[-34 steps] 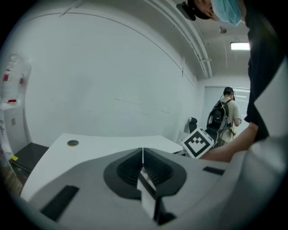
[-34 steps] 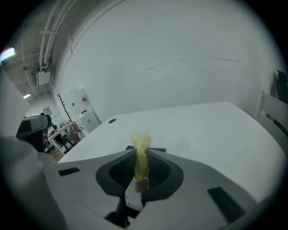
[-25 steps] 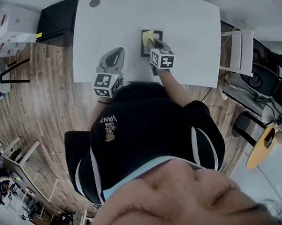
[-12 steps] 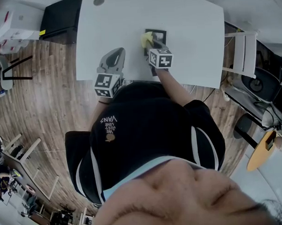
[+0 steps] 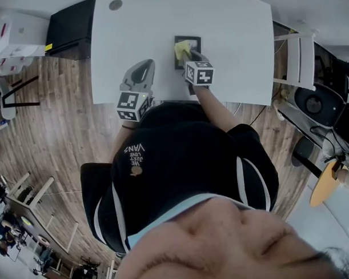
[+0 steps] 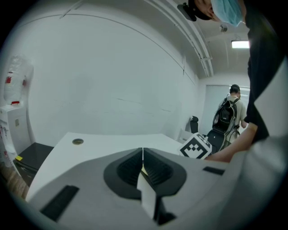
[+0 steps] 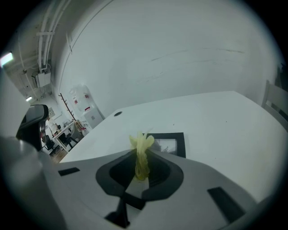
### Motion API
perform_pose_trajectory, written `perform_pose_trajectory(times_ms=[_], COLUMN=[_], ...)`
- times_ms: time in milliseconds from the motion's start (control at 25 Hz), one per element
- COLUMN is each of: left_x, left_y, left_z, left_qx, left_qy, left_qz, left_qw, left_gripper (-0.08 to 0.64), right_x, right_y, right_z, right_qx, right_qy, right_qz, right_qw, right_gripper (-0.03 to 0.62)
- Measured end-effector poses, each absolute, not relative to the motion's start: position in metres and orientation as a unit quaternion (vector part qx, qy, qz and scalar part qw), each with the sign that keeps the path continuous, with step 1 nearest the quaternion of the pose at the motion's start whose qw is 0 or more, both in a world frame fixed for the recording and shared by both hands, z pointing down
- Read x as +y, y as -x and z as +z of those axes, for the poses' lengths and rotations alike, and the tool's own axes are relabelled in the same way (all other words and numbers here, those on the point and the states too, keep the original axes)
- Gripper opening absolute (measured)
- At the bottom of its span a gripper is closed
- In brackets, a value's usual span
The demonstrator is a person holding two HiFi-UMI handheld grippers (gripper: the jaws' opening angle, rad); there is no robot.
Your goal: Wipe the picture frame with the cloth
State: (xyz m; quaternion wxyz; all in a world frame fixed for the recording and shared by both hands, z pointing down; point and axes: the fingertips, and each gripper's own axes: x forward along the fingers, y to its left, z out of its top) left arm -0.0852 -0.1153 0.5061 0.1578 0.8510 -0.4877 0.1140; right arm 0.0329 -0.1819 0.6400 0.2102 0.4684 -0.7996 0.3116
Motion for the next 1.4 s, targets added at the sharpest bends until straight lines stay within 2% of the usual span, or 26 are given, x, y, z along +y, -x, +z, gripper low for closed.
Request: perform_pose_trajectory(times_ms=[840, 1400], left_x=[-0.127, -0.128], left_y=[0.043, 0.035], left_z=[0.509, 0.506], left_qx=[-0.43, -0.423], left_qy=[-0.881, -0.887], left_qz=[0.122, 0.113], left_qw=[0.152, 0.145], left_gripper=[0.018, 0.018], right_x=[-0.177, -0.174], right_y=[-0.115, -0.125], right_z=[0.642, 0.634], right_qx=[-0.753, -0.748], right_qy=[-0.541, -0.553], right_qz=[0.314, 0.313], right_qw=[0.206, 0.192], right_gripper=[0.046, 0.046])
